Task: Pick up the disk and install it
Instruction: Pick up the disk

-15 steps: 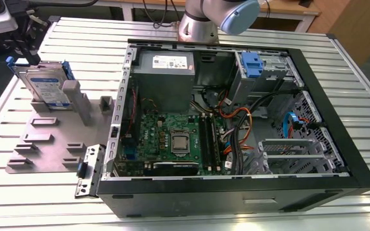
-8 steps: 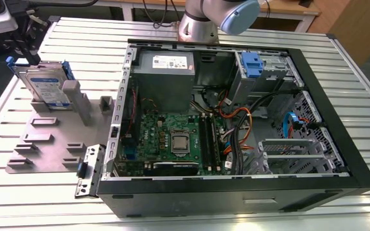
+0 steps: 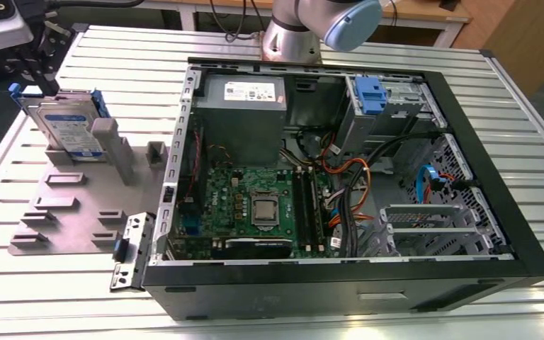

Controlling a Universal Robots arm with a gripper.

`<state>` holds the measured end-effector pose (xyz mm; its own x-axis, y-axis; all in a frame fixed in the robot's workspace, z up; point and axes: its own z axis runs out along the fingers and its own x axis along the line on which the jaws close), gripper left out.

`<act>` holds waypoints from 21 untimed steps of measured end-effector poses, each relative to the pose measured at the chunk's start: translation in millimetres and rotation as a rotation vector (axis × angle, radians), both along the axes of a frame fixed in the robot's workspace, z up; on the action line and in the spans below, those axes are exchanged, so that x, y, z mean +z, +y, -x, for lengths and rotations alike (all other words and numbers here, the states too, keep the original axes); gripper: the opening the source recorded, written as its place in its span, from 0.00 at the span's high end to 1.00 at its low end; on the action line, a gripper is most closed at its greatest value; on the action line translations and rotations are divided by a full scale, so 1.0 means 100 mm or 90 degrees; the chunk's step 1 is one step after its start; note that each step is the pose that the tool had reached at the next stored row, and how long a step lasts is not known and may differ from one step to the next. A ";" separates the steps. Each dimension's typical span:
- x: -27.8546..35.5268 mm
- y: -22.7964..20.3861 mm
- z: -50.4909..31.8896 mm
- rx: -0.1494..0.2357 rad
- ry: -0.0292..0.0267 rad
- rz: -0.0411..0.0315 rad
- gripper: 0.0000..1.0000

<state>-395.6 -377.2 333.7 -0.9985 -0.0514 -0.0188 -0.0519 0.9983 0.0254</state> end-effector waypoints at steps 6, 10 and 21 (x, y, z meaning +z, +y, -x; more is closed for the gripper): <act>0.000 0.000 0.000 0.055 0.0000 0.0000 0.89; 0.000 0.000 0.000 0.093 0.0000 0.0000 0.89; 0.000 0.000 0.000 0.205 0.0000 0.0000 0.89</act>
<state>-395.6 -377.2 333.7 -0.9310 -0.3646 -0.0188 -0.3650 0.9307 0.0255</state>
